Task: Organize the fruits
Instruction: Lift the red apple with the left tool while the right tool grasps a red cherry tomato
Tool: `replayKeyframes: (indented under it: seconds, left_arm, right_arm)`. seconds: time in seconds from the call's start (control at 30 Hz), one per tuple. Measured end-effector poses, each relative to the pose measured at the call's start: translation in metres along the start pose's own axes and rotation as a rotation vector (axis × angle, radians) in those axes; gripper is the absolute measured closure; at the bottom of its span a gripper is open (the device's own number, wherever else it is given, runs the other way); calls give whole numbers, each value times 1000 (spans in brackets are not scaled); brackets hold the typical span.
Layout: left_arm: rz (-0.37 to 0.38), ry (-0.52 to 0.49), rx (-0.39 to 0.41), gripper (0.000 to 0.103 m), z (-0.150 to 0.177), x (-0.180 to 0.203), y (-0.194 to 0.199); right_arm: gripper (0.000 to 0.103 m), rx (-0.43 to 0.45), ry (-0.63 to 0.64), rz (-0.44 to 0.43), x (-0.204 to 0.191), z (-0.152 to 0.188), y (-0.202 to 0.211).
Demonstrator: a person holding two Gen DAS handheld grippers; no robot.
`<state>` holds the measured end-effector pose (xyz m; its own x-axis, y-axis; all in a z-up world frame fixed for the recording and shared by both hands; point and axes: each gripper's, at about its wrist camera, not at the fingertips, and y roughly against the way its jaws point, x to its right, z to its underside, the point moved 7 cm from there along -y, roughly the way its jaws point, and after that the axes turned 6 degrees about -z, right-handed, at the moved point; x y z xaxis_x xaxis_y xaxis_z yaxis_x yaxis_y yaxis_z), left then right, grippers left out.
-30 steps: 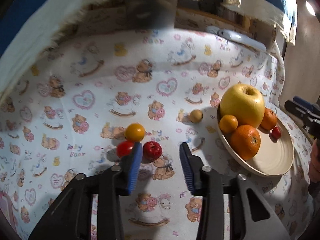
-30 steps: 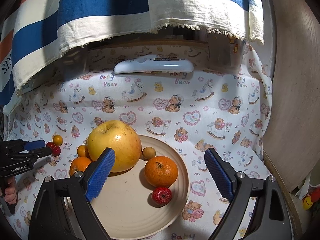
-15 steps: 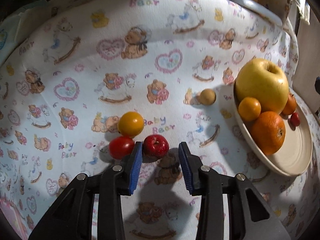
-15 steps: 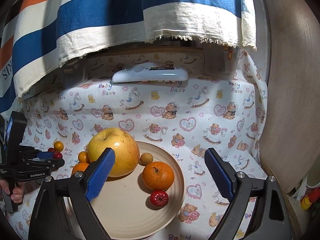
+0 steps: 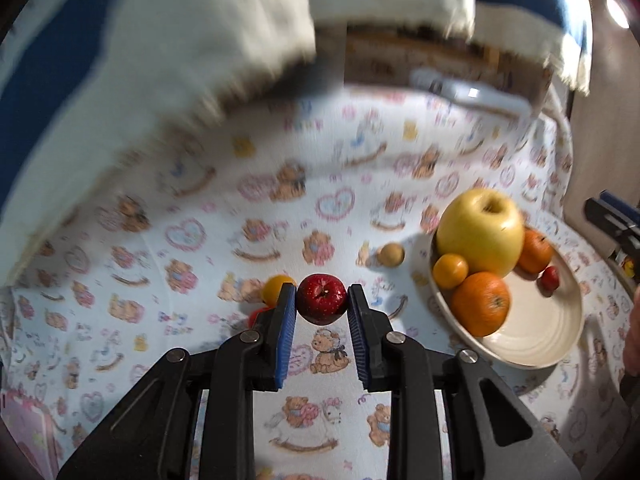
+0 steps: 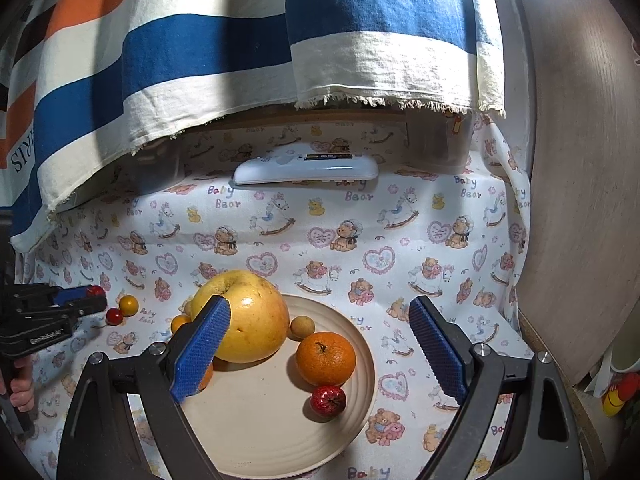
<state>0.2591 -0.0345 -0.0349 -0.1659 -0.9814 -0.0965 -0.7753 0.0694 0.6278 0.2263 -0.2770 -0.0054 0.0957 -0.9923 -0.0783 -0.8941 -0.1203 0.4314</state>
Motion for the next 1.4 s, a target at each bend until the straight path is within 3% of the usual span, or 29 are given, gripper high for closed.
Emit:
replayKeyframes:
  seconds: [0.2,0.37,0.43,0.6,0.7,0.83,1.07,1.23,1.4]
  left_arm:
    - [5,23,114,78,-11,-19,35]
    - [0,56,130,78,-11,-34,43]
    - [-11,59,130,78,-8,-40,44]
    - [-35,46,132,78,-3,-53,45]
    - [-41,46,149,78,-5,-59,47]
    - [-39,61,172,78,-5,-65,48]
    - [-50,102,168,78,5,-82,42]
    - [-47,192,156,78,1,-108,48]
    - [-140,157,162,78,4,-116,54]
  right_arm:
    - [11,15,22,8,-4,-1,3]
    - [11,13,18,9,-6,-1,2]
    - [11,22,10,-28,-9,-3,7]
    - [10,116,56,-24,-25,-20,32]
    - [1,127,72,-42,-36,-30,42]
    - [1,154,93,-62,-55,-43,57]
    - [1,141,130,-88,-91,-51,56]
    - [1,109,112,-141,-114,-49,38]
    - [1,44,91,-179,-140,-45,11]
